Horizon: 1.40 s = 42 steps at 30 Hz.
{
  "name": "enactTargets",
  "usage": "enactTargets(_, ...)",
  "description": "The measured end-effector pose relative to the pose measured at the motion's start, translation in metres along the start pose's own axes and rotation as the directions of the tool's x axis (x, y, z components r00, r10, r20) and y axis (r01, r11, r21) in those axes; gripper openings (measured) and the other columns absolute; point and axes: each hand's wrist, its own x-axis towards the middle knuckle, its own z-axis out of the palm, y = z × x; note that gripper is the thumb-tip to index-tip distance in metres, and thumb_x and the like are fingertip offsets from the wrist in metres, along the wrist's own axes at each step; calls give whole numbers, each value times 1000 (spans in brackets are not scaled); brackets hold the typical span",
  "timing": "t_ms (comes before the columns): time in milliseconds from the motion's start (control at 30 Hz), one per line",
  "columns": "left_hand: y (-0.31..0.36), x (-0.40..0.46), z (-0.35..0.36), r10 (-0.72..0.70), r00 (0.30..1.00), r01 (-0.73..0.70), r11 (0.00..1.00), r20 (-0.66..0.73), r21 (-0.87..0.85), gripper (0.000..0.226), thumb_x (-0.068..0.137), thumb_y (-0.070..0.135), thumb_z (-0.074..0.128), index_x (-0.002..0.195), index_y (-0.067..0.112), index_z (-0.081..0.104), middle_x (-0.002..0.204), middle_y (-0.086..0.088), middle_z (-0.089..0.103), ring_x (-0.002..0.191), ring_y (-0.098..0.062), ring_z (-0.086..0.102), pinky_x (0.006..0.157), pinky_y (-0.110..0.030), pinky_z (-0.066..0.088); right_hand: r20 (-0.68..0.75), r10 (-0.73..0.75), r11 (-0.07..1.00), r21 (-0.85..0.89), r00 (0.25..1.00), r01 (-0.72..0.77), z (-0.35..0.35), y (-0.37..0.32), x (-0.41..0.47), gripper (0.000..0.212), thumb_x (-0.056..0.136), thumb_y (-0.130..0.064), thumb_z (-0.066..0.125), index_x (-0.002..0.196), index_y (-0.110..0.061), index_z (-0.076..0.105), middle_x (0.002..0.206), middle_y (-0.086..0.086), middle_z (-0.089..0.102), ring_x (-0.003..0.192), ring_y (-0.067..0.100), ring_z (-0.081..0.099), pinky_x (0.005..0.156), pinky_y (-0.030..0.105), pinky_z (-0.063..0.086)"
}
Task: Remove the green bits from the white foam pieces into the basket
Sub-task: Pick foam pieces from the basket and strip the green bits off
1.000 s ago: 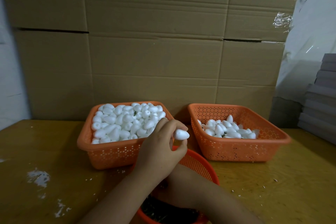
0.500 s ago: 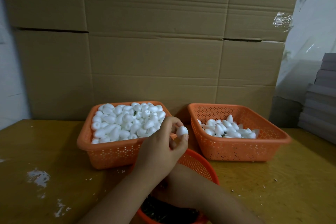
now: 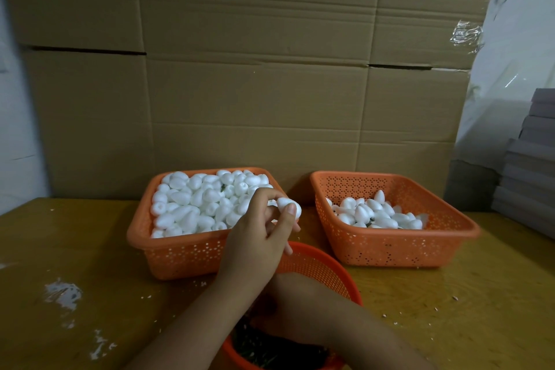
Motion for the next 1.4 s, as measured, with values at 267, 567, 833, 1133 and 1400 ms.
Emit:
enactTargets(267, -1, 6, -2, -95, 994, 87, 989, -59, -120, 15, 100, 32, 51, 90, 43, 48, 78, 9, 72, 51, -15, 65, 60, -27, 46, -112, 51, 993, 110, 992, -38, -1, 5, 4, 19, 91, -14, 60, 106, -17, 71, 109, -4, 71, 99, 13, 63, 90, 32, 49)
enactTargets(567, 6, 15, -7, -278, 948, 196, 894, -156, -402, 6, 100, 24, 50, 97, 23, 55, 79, -5, 74, 68, -19, 71, 54, -23, 51, -451, 388, 771, 637, 803, -14, -20, 11, 9, 11, 92, -7, 63, 89, -16, 69, 71, -3, 63, 48, 8, 56, 51, 23, 49)
enactTargets(833, 11, 16, -10, -330, 935, 258, 881, -126, -396, 11, 101, 22, 48, 104, 15, 56, 83, -5, 75, 79, -19, 73, 64, -33, 54, -488, 438, 636, 762, 755, 124, -27, 9, 7, 13, 94, -3, 58, 95, -8, 70, 76, 3, 65, 66, 7, 62, 62, 20, 52)
enactTargets(1133, 11, 17, -12, -364, 930, 314, 864, -58, -393, 15, 101, 24, 48, 103, 15, 60, 83, -5, 76, 75, -16, 74, 56, -22, 52, -562, 468, 630, 753, 682, 189, -34, 6, 1, 10, 91, -15, 63, 88, -9, 71, 70, 5, 62, 65, 7, 54, 62, 20, 45)
enactTargets(1400, 11, 17, -10, -464, 885, 418, 768, 28, -485, 18, 99, 27, 53, 95, 16, 67, 77, 4, 72, 64, -8, 67, 55, -23, 53, -584, 500, 473, 803, 639, 363, -39, 2, -1, 9, 94, -6, 57, 91, -6, 65, 82, 13, 75, 70, 13, 71, 65, 21, 56)
